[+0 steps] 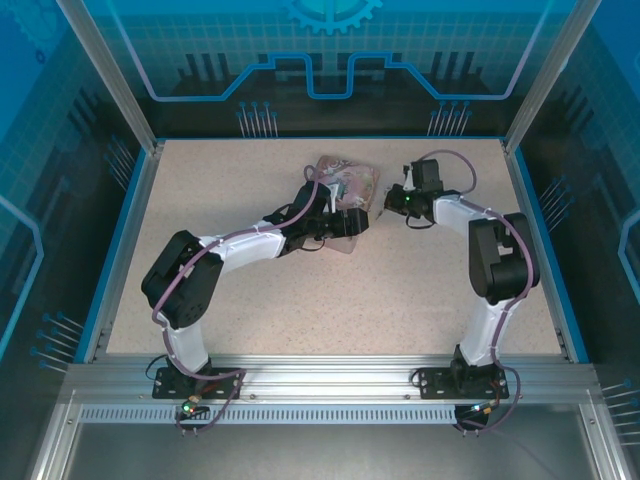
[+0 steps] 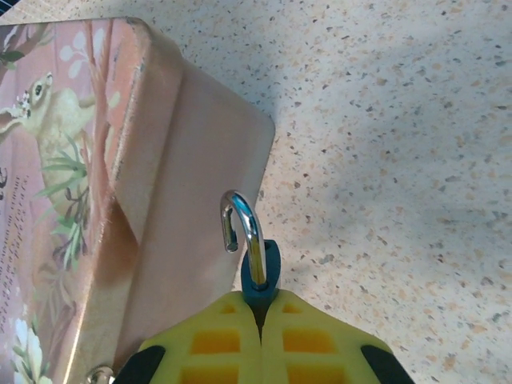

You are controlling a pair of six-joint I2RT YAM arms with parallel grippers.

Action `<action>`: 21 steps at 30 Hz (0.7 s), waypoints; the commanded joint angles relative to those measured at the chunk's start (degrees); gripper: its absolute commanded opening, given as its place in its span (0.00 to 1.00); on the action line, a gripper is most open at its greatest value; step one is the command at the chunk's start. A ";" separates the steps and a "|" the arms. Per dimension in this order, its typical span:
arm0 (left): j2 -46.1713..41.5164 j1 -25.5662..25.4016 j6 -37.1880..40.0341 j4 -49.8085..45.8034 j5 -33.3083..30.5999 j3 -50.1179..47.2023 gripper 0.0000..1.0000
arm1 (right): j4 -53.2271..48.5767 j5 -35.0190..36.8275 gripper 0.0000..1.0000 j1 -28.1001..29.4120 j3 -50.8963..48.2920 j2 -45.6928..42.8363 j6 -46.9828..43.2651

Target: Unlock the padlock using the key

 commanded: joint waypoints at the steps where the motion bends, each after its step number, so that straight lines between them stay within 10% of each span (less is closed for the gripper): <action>1: 0.86 0.53 0.74 -12.97 -2.45 -2.56 0.79 | -2.95 2.48 0.00 -1.62 -1.93 -7.70 -3.59; 14: -4.21 12.71 3.44 -12.89 3.96 -0.02 0.81 | -33.48 -19.26 0.00 -3.07 -10.14 -33.51 -14.18; 21: -11.83 16.79 6.47 -14.10 4.38 -0.24 0.84 | -28.13 -24.84 0.00 2.80 -24.56 -36.78 -7.31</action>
